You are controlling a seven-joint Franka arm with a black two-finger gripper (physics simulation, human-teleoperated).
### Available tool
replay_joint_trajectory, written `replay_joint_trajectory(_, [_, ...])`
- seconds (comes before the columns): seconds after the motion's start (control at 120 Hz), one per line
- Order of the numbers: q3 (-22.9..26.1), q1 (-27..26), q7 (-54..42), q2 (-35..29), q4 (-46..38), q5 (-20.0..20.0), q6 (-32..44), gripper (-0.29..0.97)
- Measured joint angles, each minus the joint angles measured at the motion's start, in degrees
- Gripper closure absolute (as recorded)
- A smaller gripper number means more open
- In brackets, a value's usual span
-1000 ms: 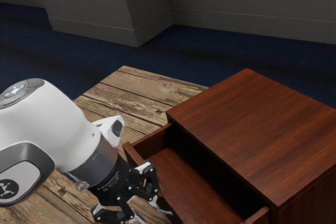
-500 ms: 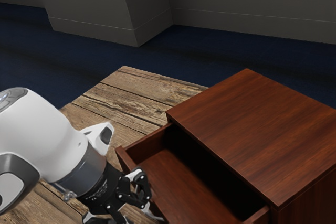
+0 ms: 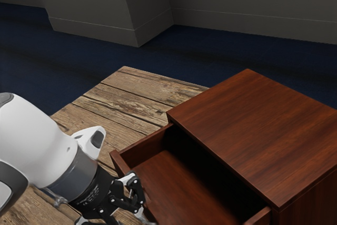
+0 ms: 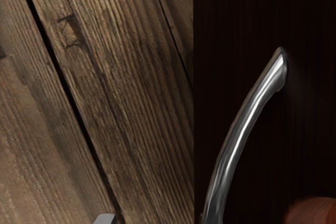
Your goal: Pull the drawer handle with one arm to open the drawer
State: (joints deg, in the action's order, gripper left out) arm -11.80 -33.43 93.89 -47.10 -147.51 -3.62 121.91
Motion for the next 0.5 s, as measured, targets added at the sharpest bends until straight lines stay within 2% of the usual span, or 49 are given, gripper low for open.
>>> replay_joint_trajectory(0.5, [0.01,0.29,-0.44,-0.93,-0.35,-0.25,-0.08,0.33])
